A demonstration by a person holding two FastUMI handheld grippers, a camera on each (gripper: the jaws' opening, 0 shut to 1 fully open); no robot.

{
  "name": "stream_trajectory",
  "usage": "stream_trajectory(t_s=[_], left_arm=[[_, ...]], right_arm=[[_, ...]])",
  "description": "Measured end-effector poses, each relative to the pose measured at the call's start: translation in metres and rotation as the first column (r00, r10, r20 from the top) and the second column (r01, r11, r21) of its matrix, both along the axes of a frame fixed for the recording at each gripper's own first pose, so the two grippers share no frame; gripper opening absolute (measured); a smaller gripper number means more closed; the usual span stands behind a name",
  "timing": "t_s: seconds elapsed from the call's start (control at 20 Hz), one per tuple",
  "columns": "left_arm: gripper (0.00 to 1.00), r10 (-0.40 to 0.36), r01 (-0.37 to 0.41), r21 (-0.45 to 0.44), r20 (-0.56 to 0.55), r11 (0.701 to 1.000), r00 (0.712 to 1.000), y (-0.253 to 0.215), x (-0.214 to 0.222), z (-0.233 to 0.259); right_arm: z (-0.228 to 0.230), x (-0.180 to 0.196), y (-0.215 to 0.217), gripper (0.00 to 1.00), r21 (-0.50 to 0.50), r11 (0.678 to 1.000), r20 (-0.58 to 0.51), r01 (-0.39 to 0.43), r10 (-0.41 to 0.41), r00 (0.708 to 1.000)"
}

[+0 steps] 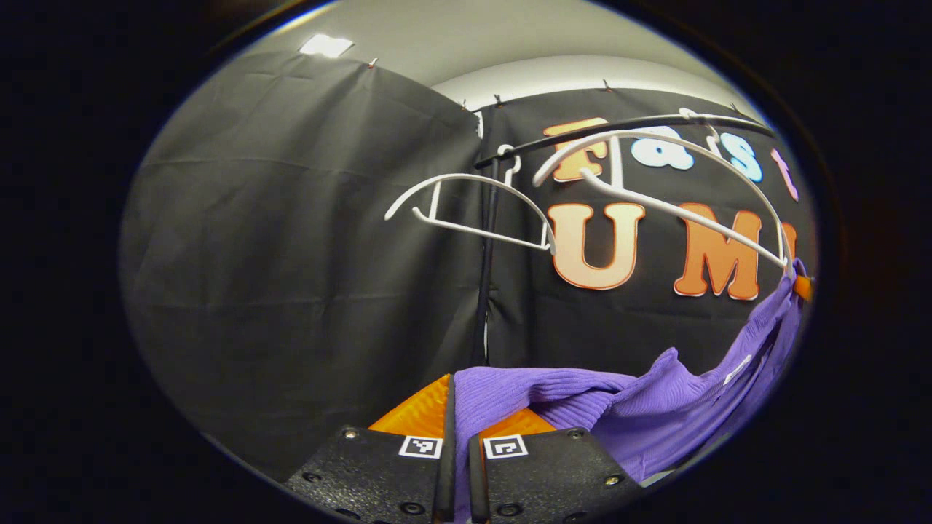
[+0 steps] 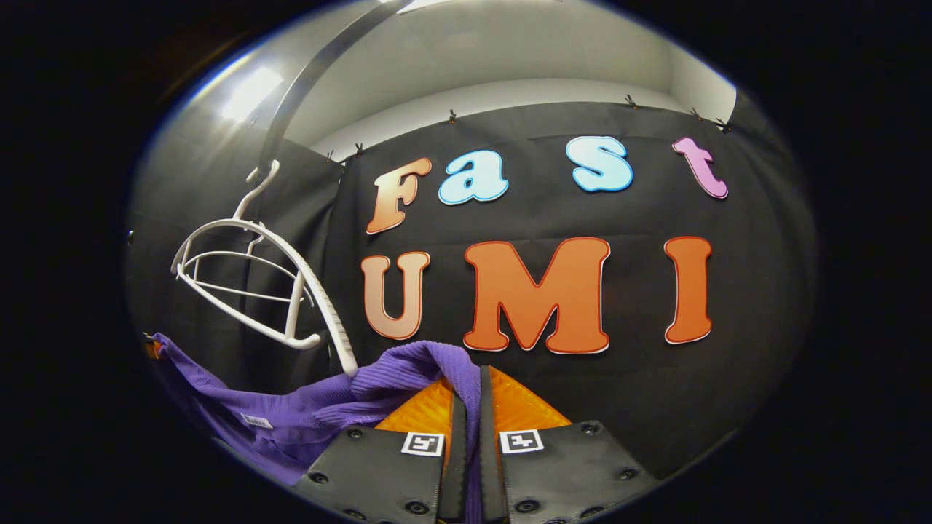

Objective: Grasp the clothes on the hanger with both hands and then place them into the laundry hamper below.

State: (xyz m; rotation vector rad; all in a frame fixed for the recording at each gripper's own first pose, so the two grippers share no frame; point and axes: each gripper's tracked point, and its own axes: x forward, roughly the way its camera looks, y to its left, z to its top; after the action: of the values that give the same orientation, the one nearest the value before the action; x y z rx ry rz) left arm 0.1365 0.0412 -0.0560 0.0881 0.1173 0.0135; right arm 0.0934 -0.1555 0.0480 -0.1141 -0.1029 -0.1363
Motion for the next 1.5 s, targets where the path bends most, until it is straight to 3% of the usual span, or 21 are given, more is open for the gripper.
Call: stream_trajectory(t_s=[0.15,0.35,0.5,0.6,0.75,0.85,1.2,1.3,1.35,1.5], left_arm=[[0.08,-0.061,0.061,-0.007,-0.019,0.998,0.998,-0.032,-0.006,-0.002],[0.08,-0.175,0.168,-0.084,-0.088,0.982,0.981,-0.099,-0.015,-0.025],[0.08,-0.272,0.236,-0.205,-0.168,0.95,0.948,-0.156,-0.029,-0.06],[0.08,-0.326,0.266,-0.244,-0.255,0.933,0.91,-0.185,-0.043,-0.093],[0.08,-0.395,0.285,-0.317,-0.372,0.905,0.84,-0.217,-0.067,-0.142],[0.08,-0.387,0.247,-0.332,-0.471,0.91,0.792,-0.223,-0.084,-0.18],[0.09,-0.381,0.196,-0.336,-0.681,0.921,0.625,-0.243,-0.119,-0.268],[0.1,-0.367,0.175,-0.33,-0.722,0.928,0.587,-0.243,-0.128,-0.281],[0.14,-0.359,0.169,-0.323,-0.738,0.931,0.571,-0.242,-0.129,-0.287],[0.51,-0.326,0.145,-0.297,-0.772,0.944,0.546,-0.233,-0.138,-0.297]], right_arm=[[-0.001,-0.006,0.02,0.15,-0.004,0.999,-0.007,-0.053,0.053,0.999],[-0.03,-0.023,0.064,0.15,0.022,0.988,-0.062,-0.153,0.154,0.986],[-0.066,-0.03,0.09,0.15,0.042,0.979,-0.138,-0.201,0.205,0.969],[-0.103,-0.036,0.107,0.15,0.079,0.969,-0.218,-0.233,0.245,0.945],[-0.168,-0.047,0.111,0.15,0.105,0.969,-0.369,-0.223,0.247,0.896],[-0.216,-0.052,0.1,0.15,0.147,0.973,-0.458,-0.176,0.225,0.86],[-0.33,-0.078,0.108,0.15,0.249,0.965,-0.712,-0.079,0.237,0.66],[-0.354,-0.083,0.113,0.15,0.245,0.967,-0.749,-0.068,0.233,0.621],[-0.365,-0.087,0.112,0.15,0.245,0.967,-0.766,-0.065,0.234,0.599],[-0.387,-0.094,0.095,0.31,0.211,0.977,-0.797,-0.038,0.194,0.571]])
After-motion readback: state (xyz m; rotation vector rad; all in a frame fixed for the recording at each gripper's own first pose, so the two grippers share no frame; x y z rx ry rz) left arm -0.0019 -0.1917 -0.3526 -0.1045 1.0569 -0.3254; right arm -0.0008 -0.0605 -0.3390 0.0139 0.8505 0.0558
